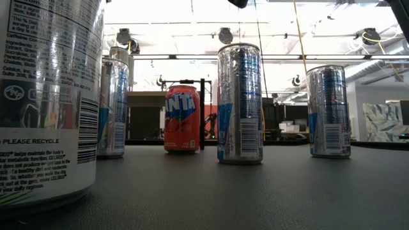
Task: Place canned beverage on shelf
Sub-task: Put the top pink soda can on the shelf
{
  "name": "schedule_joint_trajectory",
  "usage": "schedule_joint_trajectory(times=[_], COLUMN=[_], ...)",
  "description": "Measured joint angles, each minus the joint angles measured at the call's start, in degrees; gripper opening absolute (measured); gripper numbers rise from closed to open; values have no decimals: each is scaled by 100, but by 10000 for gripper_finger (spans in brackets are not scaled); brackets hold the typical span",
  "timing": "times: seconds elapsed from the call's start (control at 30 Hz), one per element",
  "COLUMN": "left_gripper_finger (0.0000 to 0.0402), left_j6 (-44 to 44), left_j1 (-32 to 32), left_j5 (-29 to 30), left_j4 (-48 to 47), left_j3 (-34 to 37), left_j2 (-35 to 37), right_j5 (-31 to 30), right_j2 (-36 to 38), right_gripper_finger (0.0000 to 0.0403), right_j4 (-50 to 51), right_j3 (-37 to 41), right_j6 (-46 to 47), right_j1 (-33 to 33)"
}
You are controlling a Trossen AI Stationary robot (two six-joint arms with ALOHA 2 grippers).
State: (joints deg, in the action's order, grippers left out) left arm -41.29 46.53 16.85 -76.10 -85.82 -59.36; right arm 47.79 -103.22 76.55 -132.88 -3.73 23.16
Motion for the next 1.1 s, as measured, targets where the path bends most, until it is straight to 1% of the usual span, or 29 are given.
schedule_joint_trajectory(times=[0.13,0.2,0.33,0.47,0.6,0.77,0.9,1.0,1.1], left_gripper_finger=[354,354,354,354,340,308,284,266,244], left_j6=[-83,-371,-997,-1910,-2968,-4181,-4496,-4505,-4044], left_j1=[-981,-1574,-2867,-3959,-4789,-5256,-5385,-5384,-5345], left_j5=[426,853,1967,2852,3586,3958,4017,4183,4138], left_j4=[7,14,76,-61,-169,-662,-718,-701,-790], left_j3=[0,0,221,647,1211,1987,2513,2684,2707], left_j2=[227,256,206,-3,-239,-404,-389,-363,-362], right_j5=[-10,-14,-18,-22,-24,-22,-22,-24,-23], right_j2=[0,0,0,0,0,0,0,0,0], right_gripper_finger=[345,345,345,345,345,345,345,345,345], right_j4=[0,-2,0,0,0,0,0,0,-2], right_j3=[0,0,0,0,0,0,0,0,0], right_j6=[2,11,122,244,308,341,275,216,152], right_j1=[1,0,2,0,0,0,0,0,0])
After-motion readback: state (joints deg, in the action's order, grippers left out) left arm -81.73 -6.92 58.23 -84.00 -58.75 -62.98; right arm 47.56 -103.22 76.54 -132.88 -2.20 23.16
